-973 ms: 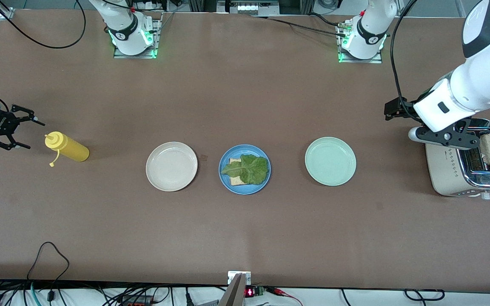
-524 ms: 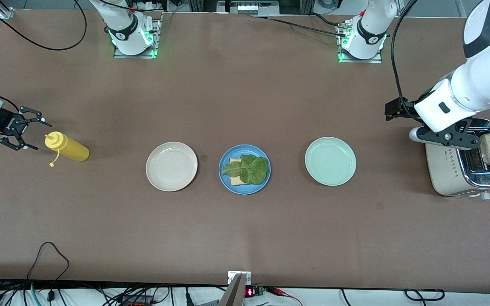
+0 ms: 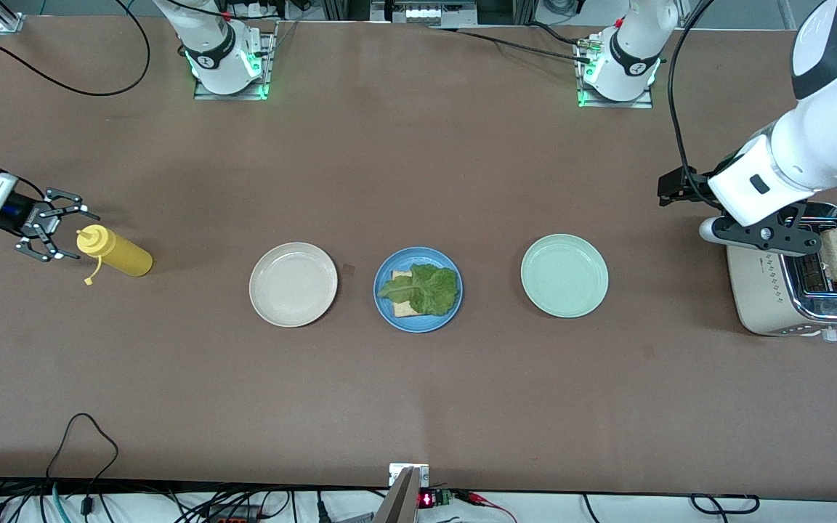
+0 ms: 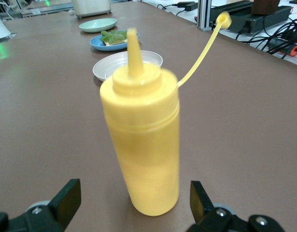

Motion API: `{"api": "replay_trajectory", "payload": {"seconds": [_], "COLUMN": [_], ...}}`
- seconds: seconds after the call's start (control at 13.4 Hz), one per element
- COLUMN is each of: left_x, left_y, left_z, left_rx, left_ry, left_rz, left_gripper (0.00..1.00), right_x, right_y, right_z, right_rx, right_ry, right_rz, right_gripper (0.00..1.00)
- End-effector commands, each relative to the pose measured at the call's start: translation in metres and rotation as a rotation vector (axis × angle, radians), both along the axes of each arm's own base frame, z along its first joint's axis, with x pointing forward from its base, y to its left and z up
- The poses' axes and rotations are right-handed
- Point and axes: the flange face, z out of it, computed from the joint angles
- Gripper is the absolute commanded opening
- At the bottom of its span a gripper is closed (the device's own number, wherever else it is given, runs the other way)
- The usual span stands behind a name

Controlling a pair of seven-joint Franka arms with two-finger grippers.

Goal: Make sandwich in blue plate with both arms
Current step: 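Close the right gripper around the mustard bottle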

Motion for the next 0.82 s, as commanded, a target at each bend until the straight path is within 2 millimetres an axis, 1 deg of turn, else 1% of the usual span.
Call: {"api": "replay_trajectory", "payload": {"seconds": [0.0, 0.07, 0.37, 0.45, 0.6, 0.75], "left_x": [-0.003, -0.003, -0.003, -0.003, -0.003, -0.003], "left_y": [0.004, 0.004, 0.004, 0.004, 0.004, 0.004], "left_z": [0.006, 0.006, 0.006, 0.006, 0.006, 0.006], "left_rx": [0.014, 0.014, 0.014, 0.014, 0.014, 0.014], "left_ry": [0.0, 0.0, -0.002, -0.002, -0.002, -0.002], "left_rz": [-0.009, -0.009, -0.009, -0.009, -0.009, -0.009], "left_gripper": [1.0, 1.0, 1.0, 1.0, 1.0, 1.0], "right_x": [0.0, -0.001, 0.002, 0.005, 0.014, 0.017], "right_y": [-0.001, 0.001, 0.001, 0.001, 0.007, 0.01], "right_z": [-0.02, -0.027, -0.04, -0.043, -0.048, -0.05], "right_rx": [0.058, 0.067, 0.081, 0.086, 0.099, 0.104], "right_ry": [-0.037, -0.037, -0.063, -0.067, -0.078, -0.079], "right_rz": [0.001, 0.006, -0.004, -0.01, -0.005, -0.001], "right_gripper": [1.0, 1.0, 1.0, 1.0, 1.0, 1.0]}}
